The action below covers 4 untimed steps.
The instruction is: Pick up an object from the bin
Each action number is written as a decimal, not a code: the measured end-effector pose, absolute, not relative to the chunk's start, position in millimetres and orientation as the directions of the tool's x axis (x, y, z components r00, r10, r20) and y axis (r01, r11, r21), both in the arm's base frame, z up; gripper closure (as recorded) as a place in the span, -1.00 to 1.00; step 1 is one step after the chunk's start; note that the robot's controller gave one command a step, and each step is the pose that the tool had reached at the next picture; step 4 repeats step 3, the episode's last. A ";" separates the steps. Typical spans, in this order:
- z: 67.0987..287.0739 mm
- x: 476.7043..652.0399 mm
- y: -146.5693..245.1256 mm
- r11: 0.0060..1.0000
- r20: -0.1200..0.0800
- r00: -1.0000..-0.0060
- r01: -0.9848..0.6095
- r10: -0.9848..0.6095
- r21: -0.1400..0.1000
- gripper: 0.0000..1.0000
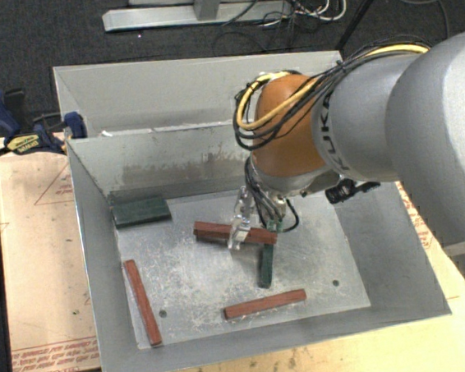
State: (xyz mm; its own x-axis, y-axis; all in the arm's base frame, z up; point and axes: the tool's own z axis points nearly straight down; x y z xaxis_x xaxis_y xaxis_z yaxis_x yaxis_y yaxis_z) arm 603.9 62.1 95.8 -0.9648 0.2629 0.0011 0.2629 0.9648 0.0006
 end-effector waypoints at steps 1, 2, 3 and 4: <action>116.7 603.7 62.3 0.965 0.002 -0.965 0.262 0.262 0.000 1.00; 133.5 604.8 62.5 0.965 -0.003 -0.965 0.261 0.261 0.002 1.00; 146.9 603.8 62.5 0.965 0.001 -0.965 0.261 0.261 0.000 1.00; 146.9 603.8 62.5 0.965 0.001 -0.965 0.261 0.261 0.000 1.00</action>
Offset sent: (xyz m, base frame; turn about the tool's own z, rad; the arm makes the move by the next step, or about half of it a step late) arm 0.0000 0.0000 0.0653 0.0000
